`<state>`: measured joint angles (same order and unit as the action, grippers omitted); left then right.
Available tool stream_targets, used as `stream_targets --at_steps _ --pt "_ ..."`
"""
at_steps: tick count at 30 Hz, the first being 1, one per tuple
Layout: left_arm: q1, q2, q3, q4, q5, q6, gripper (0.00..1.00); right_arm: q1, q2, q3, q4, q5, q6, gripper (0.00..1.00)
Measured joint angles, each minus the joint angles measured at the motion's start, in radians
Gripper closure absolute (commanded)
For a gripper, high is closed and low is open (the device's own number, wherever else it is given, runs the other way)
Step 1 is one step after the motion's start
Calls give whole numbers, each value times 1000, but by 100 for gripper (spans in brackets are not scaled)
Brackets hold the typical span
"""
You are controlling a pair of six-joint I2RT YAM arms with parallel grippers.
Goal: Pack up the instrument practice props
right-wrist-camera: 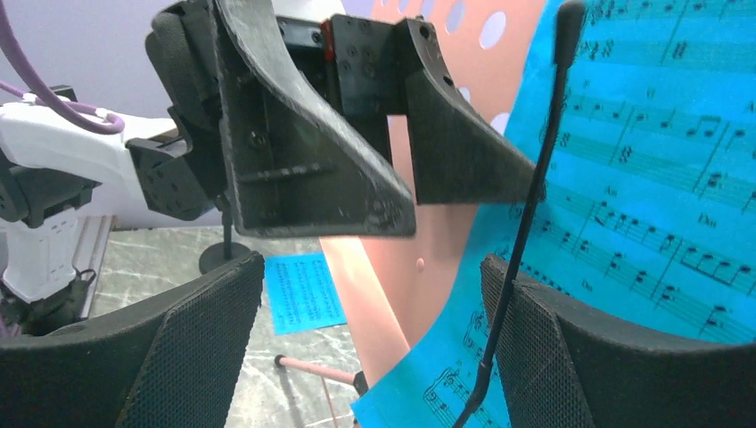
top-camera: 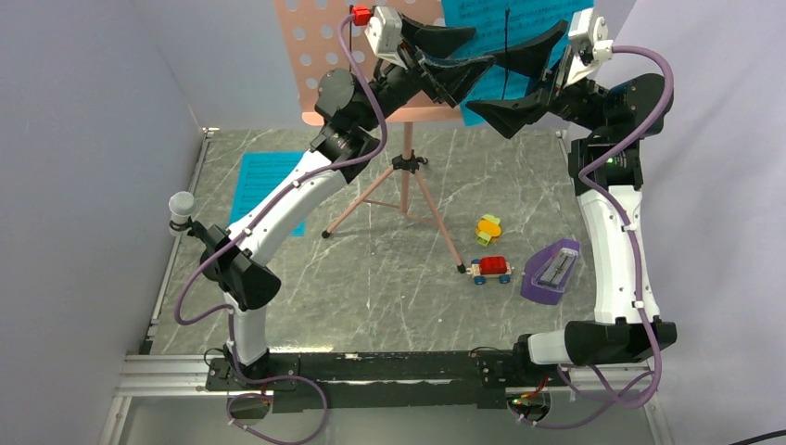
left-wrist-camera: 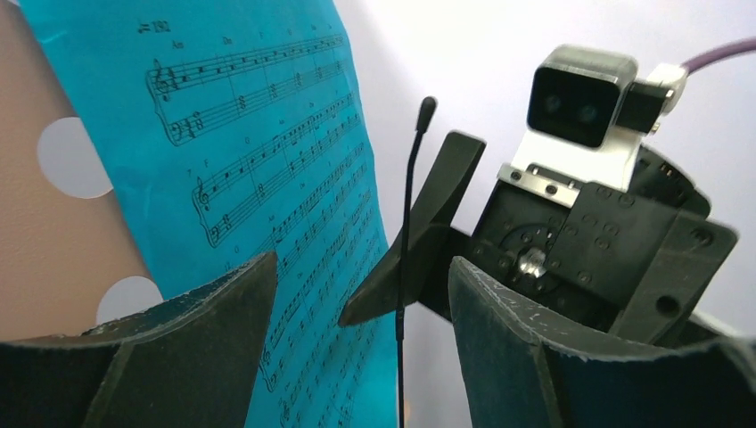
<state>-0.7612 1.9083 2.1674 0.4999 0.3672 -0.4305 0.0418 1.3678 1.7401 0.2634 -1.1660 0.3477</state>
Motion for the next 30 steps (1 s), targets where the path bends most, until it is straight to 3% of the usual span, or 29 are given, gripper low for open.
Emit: stream_targets --at_steps 11,21,26,30 --pt "35 -85 -74 -45 76 160 17 6 -3 -1 16 2 -18 10" --pt "86 -365 -365 -133 65 126 13 6 1 -1 15 4 -31 10" --pt "85 -363 -416 -142 56 107 8 6 2 -2 15 3 -31 12" --pt "85 -285 -319 -142 35 126 3 6 -3 -22 16 1 -34 13"
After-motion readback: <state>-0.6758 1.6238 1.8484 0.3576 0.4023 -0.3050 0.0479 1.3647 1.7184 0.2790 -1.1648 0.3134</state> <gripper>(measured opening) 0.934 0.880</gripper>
